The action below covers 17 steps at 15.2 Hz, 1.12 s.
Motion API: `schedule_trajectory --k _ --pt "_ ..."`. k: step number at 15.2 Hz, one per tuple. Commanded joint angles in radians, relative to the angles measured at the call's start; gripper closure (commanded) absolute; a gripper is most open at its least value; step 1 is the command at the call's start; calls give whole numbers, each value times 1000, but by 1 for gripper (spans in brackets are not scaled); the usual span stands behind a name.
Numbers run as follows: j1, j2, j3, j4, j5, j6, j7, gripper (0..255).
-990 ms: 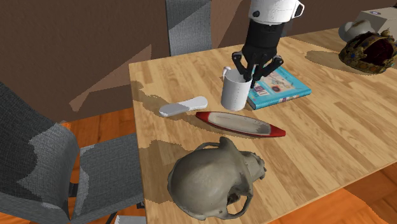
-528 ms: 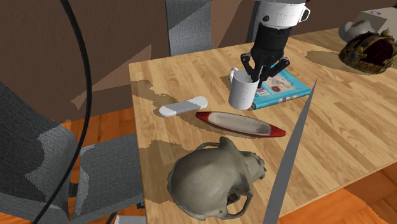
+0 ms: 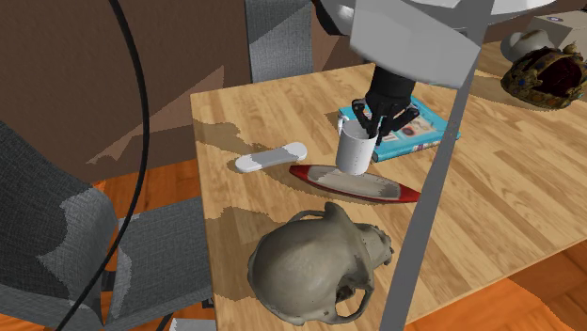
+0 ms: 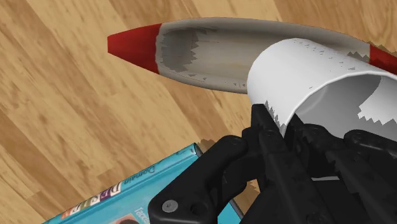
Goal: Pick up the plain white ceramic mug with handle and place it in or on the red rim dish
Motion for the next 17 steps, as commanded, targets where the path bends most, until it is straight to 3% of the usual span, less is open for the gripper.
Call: schedule_trajectory --k 1,7,15,16,17 --pt "0 6 0 -18 1 24 -1 255" --pt "-1 30 1 -73 7 103 -4 255" --pt "-1 30 1 -73 7 103 -4 255" --pt "-1 30 1 -73 7 103 -5 0" --pt "-1 29 1 -73 7 103 -5 0"
